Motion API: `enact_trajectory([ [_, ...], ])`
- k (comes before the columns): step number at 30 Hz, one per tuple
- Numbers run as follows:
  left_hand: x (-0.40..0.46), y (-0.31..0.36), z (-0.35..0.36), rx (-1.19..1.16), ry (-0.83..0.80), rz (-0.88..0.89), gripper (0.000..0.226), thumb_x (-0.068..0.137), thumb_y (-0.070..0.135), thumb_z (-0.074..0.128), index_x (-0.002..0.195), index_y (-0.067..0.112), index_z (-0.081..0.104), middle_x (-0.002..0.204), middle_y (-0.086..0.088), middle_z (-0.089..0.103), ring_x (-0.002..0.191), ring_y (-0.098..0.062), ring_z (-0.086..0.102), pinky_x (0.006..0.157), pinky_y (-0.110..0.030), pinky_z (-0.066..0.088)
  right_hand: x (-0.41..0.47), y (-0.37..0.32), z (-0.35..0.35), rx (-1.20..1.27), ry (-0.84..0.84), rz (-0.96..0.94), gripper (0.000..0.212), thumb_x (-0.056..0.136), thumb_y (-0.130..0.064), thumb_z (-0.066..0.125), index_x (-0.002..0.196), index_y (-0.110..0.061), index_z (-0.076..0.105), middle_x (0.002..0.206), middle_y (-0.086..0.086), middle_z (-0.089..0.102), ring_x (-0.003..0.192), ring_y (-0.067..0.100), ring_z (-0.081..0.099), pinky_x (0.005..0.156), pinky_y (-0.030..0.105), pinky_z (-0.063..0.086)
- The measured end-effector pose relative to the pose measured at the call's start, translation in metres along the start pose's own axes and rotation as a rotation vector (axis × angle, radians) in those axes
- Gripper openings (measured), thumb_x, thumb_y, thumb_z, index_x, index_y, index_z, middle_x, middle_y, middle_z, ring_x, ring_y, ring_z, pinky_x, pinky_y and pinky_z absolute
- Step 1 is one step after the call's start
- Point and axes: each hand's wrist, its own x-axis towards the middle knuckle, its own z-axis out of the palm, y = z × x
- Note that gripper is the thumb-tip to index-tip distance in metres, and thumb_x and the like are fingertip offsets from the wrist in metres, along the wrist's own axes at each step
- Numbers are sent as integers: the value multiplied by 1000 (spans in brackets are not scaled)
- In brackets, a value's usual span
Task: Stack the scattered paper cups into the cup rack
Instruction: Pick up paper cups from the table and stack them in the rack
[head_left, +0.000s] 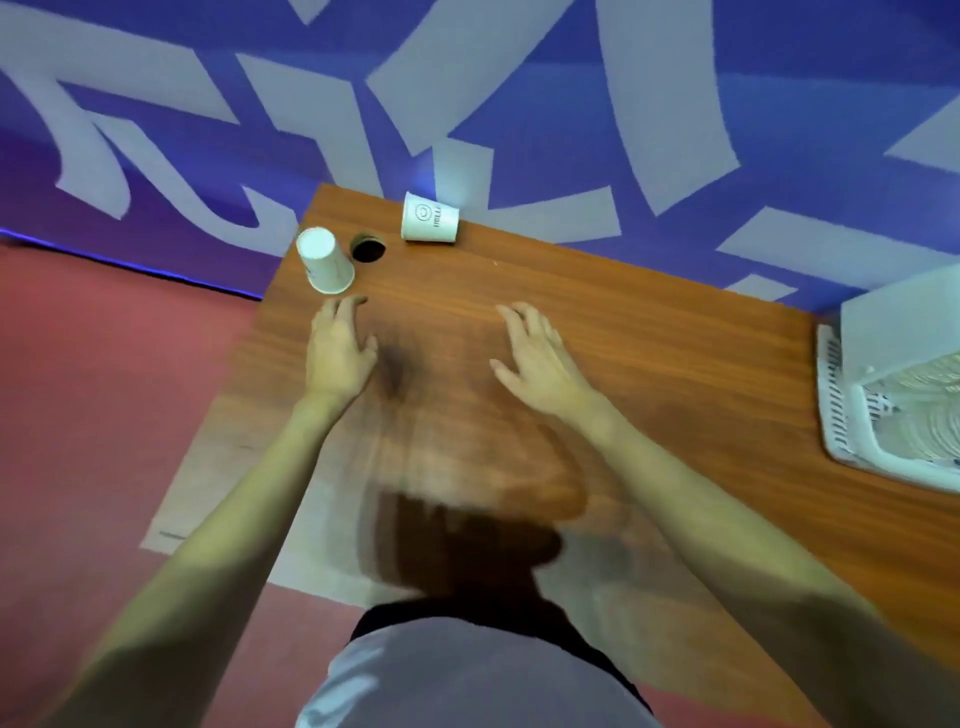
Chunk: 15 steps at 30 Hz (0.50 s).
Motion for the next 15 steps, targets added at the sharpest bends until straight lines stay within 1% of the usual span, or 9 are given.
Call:
enact_trajectory([
  [3,31,-23,-22,9,75,-19,46,77,3,59,122,0,51,119,-22,53,112,-40,48,94,-44,40,55,-25,-2,-45,-28,-67,69,93,-28,53,151,-17,17,152,17,18,139,34,23,115,46,24],
  [5,54,-33,-30,45,73,-2,50,76,2,60,125,1,50,125,-21,51,114,-40,46,96,-45,40,91,-35,-4,-86,-68,-103,70,93,-23,54,151,-23,15,154,17,14,142,34,17,115,47,21],
  [8,88,-43,-33,189,-29,36,66,75,-1,63,137,8,40,141,-18,38,124,-39,38,99,-50,39,141,-44,-8,-195,-126,-166,74,90,-16,55,151,-25,16,156,17,11,142,34,18,114,46,24],
  [10,108,-47,-30,336,-95,54,79,73,-5,65,142,15,32,149,-19,25,132,-39,28,103,-52,35,173,-47,-10,-272,-164,-191,75,88,-11,54,151,-25,16,157,17,9,143,35,16,114,44,24],
  [11,117,-48,-28,399,-118,57,81,74,-6,63,144,18,29,152,-19,18,135,-40,23,105,-53,32,188,-48,-10,-306,-183,-194,76,87,-8,54,151,-26,16,158,16,7,143,36,15,115,44,24],
  [13,131,-49,-24,469,-147,53,74,79,-2,58,143,21,30,154,-20,11,138,-40,17,107,-56,27,215,-49,-7,-361,-216,-181,80,86,-3,53,151,-29,14,160,12,0,144,40,8,117,47,22],
  [15,140,-47,-19,472,-159,44,60,83,3,53,138,20,39,154,-19,13,136,-39,21,105,-54,29,236,-49,-2,-402,-254,-149,83,86,-2,52,151,-33,11,160,8,-9,145,43,1,117,49,20],
])
